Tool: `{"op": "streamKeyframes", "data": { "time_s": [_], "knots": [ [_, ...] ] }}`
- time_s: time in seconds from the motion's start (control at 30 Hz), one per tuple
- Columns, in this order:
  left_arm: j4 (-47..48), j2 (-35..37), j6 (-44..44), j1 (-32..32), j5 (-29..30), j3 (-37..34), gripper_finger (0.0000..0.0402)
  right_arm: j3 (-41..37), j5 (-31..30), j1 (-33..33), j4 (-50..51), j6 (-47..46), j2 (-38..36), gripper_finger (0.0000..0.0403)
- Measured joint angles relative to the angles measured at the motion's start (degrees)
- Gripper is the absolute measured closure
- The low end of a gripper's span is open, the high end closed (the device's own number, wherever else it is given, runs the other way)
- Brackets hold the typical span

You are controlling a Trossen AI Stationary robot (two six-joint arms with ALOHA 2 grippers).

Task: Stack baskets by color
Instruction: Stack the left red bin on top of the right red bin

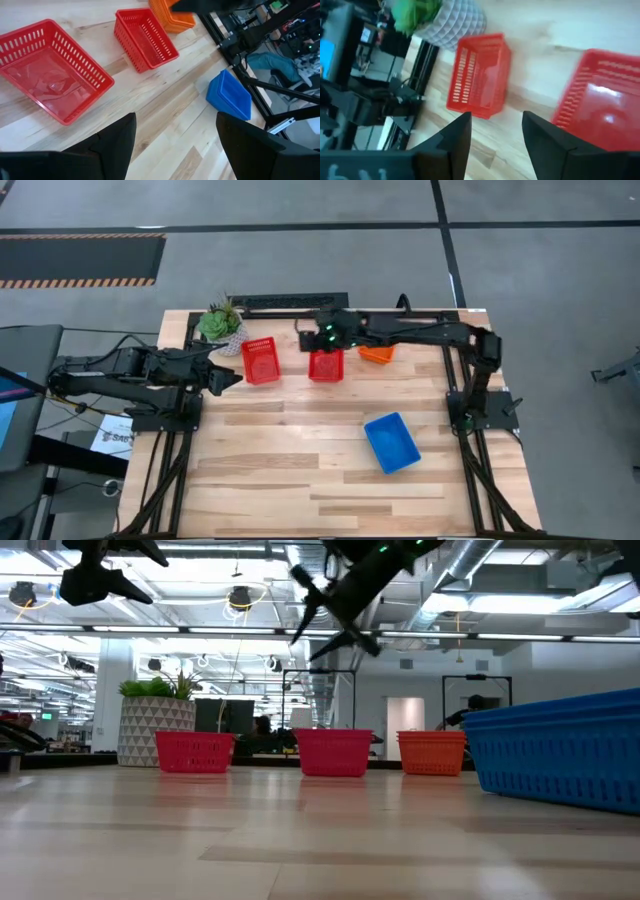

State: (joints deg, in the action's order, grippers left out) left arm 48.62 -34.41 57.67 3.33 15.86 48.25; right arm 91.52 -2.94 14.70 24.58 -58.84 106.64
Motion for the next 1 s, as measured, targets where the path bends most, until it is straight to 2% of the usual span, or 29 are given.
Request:
{"op": "streamKeyframes", "data": {
  "time_s": [0.43, 0.77, 1.0],
  "knots": [
    [-0.02, 0.06, 0.08, 0.00, -0.16, 0.00, 0.0139, 18.97, 3.08, -3.86, 0.68, 4.77, 21.23, 0.0229],
    [-0.02, 0.06, 1.14, 0.00, -0.24, 0.00, 0.0139, 29.87, 3.05, -2.93, 6.54, 8.49, 30.12, 0.0210],
    [-0.02, 0.06, 1.60, 0.00, -0.37, 0.00, 0.0139, 31.75, 3.02, -2.93, 7.23, 8.36, 34.29, 0.0198]
  ]
}}
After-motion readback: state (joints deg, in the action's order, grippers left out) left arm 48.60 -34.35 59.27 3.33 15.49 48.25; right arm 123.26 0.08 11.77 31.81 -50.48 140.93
